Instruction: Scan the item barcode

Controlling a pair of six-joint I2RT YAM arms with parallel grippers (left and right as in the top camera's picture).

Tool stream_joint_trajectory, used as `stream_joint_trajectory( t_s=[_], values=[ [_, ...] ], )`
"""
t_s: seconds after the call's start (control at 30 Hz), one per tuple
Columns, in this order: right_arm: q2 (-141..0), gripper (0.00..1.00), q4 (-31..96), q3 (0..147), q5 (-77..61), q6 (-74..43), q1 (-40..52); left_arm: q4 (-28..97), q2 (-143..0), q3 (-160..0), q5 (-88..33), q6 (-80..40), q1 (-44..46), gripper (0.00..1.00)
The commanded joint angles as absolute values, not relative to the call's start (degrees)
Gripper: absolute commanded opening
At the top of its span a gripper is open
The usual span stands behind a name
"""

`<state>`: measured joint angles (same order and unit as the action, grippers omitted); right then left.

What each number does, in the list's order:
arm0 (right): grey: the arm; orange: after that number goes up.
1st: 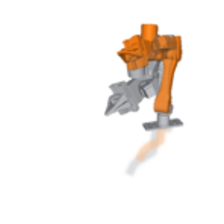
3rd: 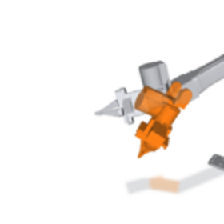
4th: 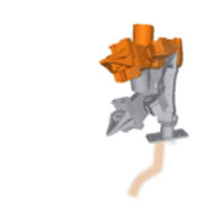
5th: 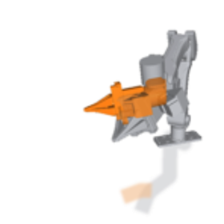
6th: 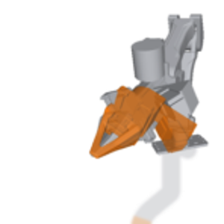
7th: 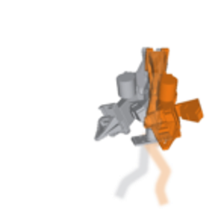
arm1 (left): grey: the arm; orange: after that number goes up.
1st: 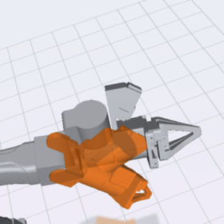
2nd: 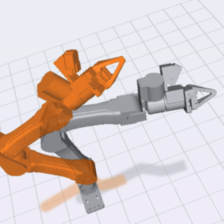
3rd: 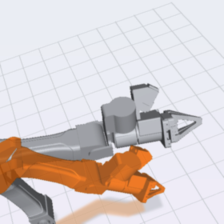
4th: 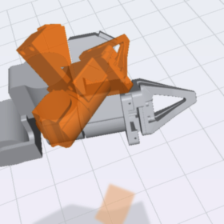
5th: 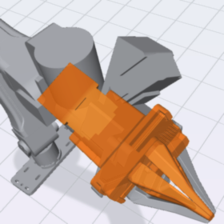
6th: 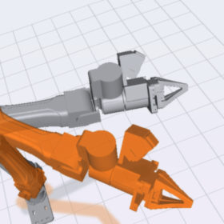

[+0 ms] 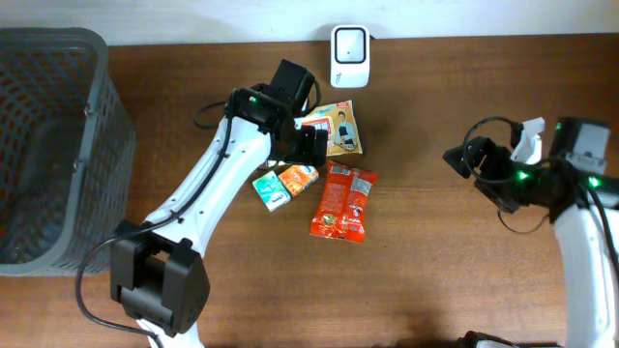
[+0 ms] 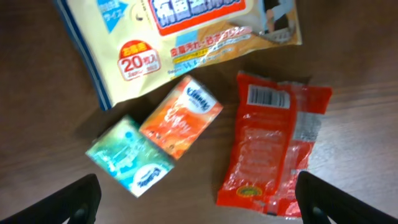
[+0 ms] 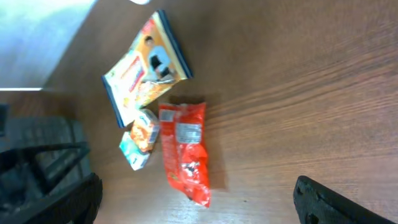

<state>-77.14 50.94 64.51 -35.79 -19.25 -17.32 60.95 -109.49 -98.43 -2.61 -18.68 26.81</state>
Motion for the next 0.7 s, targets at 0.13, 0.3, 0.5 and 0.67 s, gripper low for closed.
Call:
stream_joint_trajectory(
  t_s=[0.13, 0.3, 0.5, 0.67],
  values=[
    [-90.5, 0.98, 41.9, 64.1, -40.4, -16.7, -8.2, 57.9, -109.2, -96.4, -4.3, -18.3, 26.8, 0.98],
    [-94.2, 0.99, 37.6, 64.1, -40.3, -16.8, -3.2, 57.9, -109.3, -96.4, -4.3, -18.3, 26.8, 0.97],
    [-96.1, 0.88, 37.6, 64.0, -36.8, -17.0, 2.0, 57.8, -109.6, -96.4, -4.6, -18.3, 26.8, 0.89],
    [-98.8, 0.88, 37.5, 63.5, -33.8, -17.1, 7.9, 57.7, -109.9, -96.4, -6.7, -18.3, 26.9, 0.86]
  ],
)
